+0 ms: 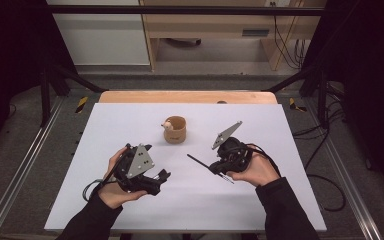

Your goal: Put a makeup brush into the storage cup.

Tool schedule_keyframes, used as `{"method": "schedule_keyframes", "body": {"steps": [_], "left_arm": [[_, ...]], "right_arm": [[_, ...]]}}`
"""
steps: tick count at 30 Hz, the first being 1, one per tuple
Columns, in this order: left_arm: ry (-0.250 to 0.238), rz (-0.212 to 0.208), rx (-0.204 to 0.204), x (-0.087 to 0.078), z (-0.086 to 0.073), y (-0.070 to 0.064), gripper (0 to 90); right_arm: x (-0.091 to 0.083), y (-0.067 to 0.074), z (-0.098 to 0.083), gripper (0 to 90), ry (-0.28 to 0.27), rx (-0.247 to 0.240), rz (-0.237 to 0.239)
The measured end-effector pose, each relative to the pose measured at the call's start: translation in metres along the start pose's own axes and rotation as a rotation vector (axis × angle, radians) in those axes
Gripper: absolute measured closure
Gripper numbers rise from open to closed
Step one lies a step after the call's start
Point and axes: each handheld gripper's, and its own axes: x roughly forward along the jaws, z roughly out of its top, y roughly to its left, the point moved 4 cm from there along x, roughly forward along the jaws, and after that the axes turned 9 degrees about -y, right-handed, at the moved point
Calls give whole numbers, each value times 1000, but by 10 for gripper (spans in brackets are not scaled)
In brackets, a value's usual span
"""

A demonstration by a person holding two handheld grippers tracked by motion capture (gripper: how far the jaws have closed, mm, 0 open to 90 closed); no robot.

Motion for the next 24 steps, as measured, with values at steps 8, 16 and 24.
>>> {"method": "schedule_keyframes", "body": {"steps": [8,16,24], "left_arm": [[36,-32,69,6,4,-9,72],[75,-71,155,10,8,-20,80],[106,-101,232,15,11,-29,95]], "right_arm": [[8,5,-1,859,15,-9,29],[14,8,-3,859,23,-12,53],[20,11,-4,859,37,-8,72]]}}
